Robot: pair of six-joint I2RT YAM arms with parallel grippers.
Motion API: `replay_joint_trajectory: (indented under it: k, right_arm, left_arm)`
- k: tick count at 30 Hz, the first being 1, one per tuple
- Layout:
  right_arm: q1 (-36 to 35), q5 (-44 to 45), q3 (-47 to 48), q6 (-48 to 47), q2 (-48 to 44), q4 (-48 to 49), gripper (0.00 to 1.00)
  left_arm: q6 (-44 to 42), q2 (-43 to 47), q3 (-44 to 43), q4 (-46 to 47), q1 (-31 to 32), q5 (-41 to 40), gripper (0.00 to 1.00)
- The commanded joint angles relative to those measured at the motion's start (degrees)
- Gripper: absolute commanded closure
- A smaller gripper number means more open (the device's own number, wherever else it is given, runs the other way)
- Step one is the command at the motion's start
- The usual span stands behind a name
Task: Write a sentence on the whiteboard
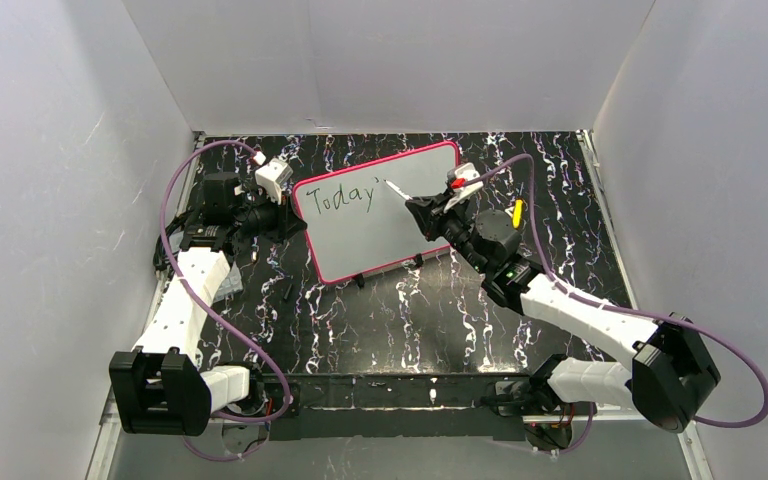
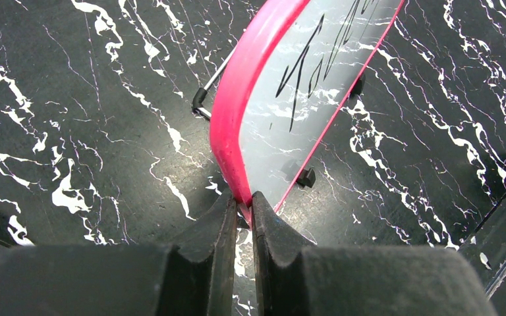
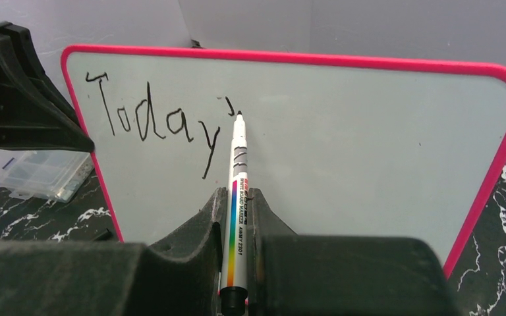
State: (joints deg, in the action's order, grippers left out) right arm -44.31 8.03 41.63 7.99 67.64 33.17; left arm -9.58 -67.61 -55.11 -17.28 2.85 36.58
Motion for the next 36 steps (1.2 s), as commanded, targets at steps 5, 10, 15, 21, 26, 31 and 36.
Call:
replay_joint_trajectory:
  k: [5, 10, 15, 21, 26, 31, 36]
  right_arm:
    - [0.24, 2.9, -0.54, 0.56, 0.4, 3.14, 0.99]
    - [0.29, 2.39, 0.26, 0.36, 1.95, 3.49, 0.99]
    - [0.29, 1.89, 0.71, 0.19, 3.21, 3.79, 0.99]
    - [0.28, 0.14, 0.63, 0.13, 4.14, 2.56, 0.99]
    - [0.3, -1.25, -0.84, 1.25, 4.11, 1.84, 0.99]
    - [0.28, 2.28, -2.34, 1.48, 2.78, 0.98, 0.99]
    - [0.29, 6.56, -2.87, 1.64, 1.48, -0.81, 0.99]
  left_arm:
    - [-0.99, -0.51, -0.08, -2.76, 0.34, -0.19, 1.0]
    - [-1.05, -0.72, -0.08, -2.76, 0.33, -0.17, 1.0]
    - [-1.07, -0.68, -0.08, -2.76, 0.31, -0.19, 1.0]
    - [-1.12, -0.72, -0.15, -2.76, 0.31, -0.16, 1.0]
    - [-1.12, -0.63, -0.15, -2.76, 0.31, -0.13, 1.0]
    - [-1.1, -0.55, -0.13, -2.76, 0.38, -0.09, 1.0]
    - [-1.05, -0.41, -0.08, -2.76, 0.32, -0.05, 1.0]
